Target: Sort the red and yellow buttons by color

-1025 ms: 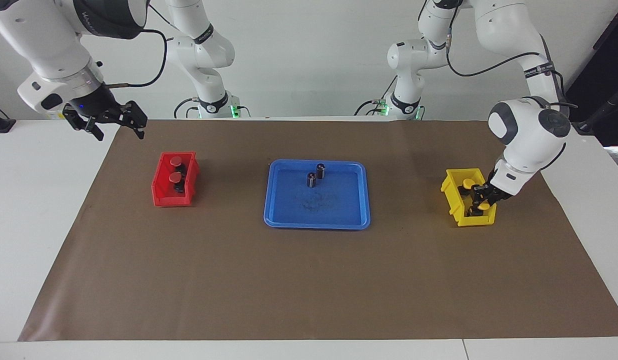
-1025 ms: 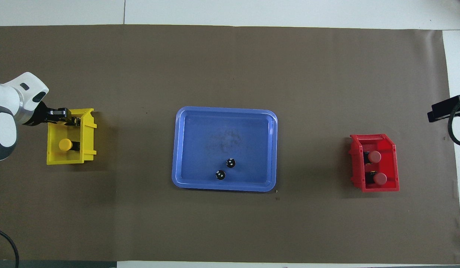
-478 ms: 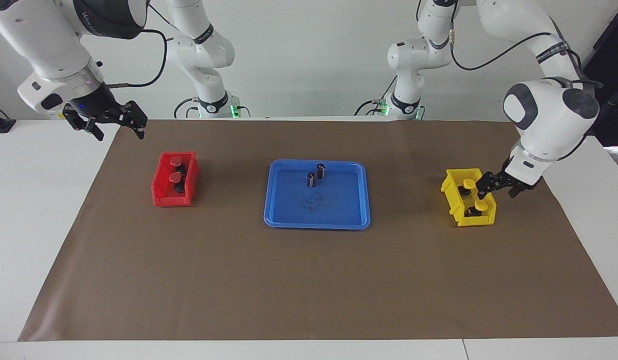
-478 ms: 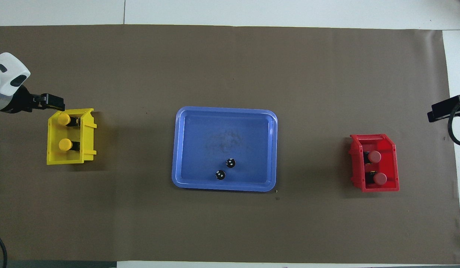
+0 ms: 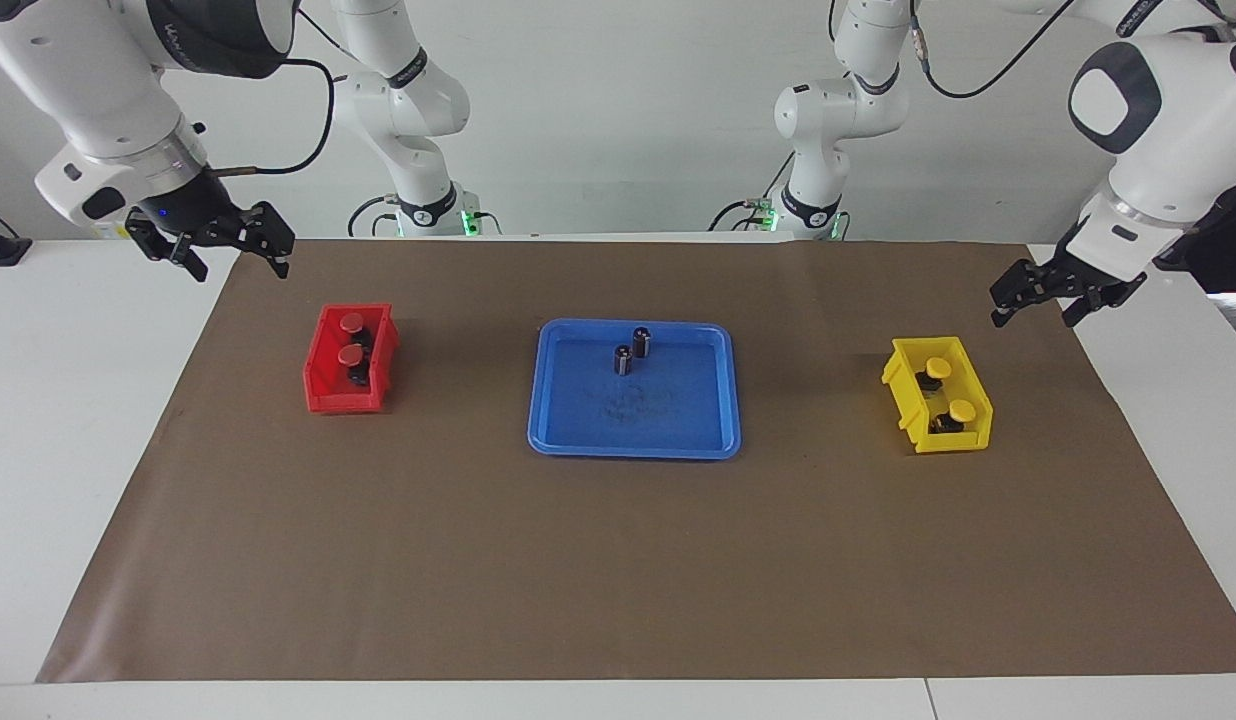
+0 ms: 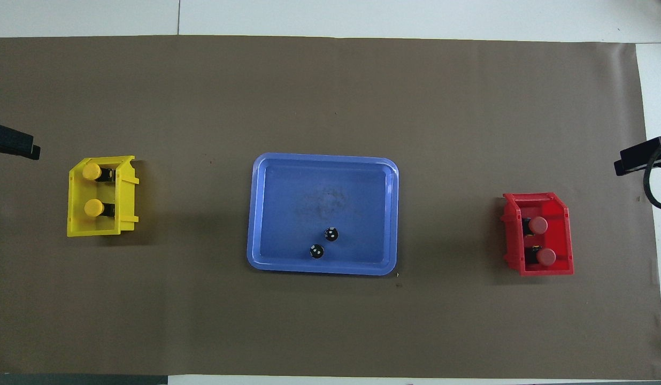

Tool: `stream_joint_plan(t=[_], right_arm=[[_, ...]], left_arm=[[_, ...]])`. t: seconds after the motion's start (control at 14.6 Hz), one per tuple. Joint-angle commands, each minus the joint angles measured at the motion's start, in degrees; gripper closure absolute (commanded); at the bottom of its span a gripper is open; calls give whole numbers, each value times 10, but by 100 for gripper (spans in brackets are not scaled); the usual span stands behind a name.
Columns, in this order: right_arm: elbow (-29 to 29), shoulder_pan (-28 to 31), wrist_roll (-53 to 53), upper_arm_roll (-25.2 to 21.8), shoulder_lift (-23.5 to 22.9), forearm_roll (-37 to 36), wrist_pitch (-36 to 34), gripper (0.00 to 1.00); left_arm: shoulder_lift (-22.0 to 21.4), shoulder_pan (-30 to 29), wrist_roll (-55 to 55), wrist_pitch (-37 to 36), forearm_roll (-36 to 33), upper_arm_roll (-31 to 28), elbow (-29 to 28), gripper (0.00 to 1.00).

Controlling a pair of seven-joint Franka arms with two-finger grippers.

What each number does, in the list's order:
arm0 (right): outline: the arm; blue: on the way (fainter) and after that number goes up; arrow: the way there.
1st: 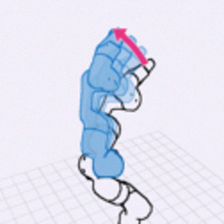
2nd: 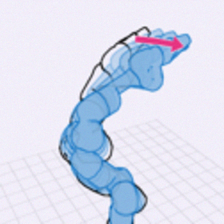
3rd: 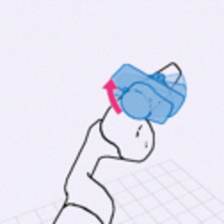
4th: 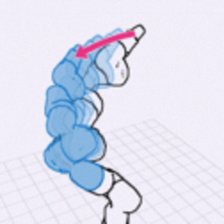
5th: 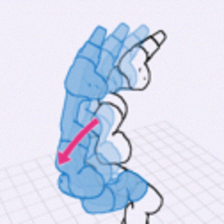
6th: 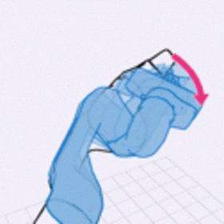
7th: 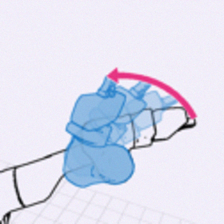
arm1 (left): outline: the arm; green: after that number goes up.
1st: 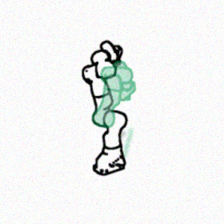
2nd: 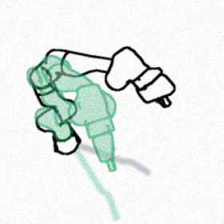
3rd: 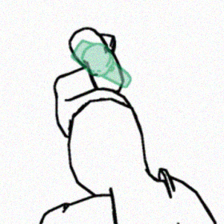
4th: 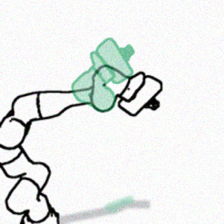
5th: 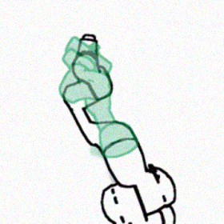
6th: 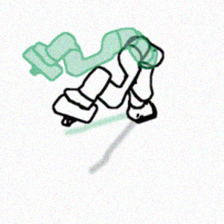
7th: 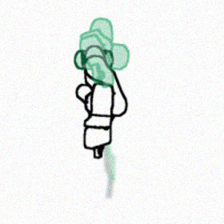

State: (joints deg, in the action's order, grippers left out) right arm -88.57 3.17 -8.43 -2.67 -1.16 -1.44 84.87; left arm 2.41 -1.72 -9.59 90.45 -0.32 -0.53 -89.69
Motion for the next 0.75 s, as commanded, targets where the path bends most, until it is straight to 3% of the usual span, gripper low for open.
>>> stream_joint_plan(t=[0.0,0.27,0.68], right_arm=[[-10,2,5,2,10,1,-5,0],[-10,2,5,2,10,1,-5,0],[-10,2,5,2,10,1,-5,0]], left_arm=[[-21,4,-12,-49,-5,-1,9,0],[-64,5,-15,-68,0,8,6,0],[-66,5,-14,-65,0,21,6,0]])
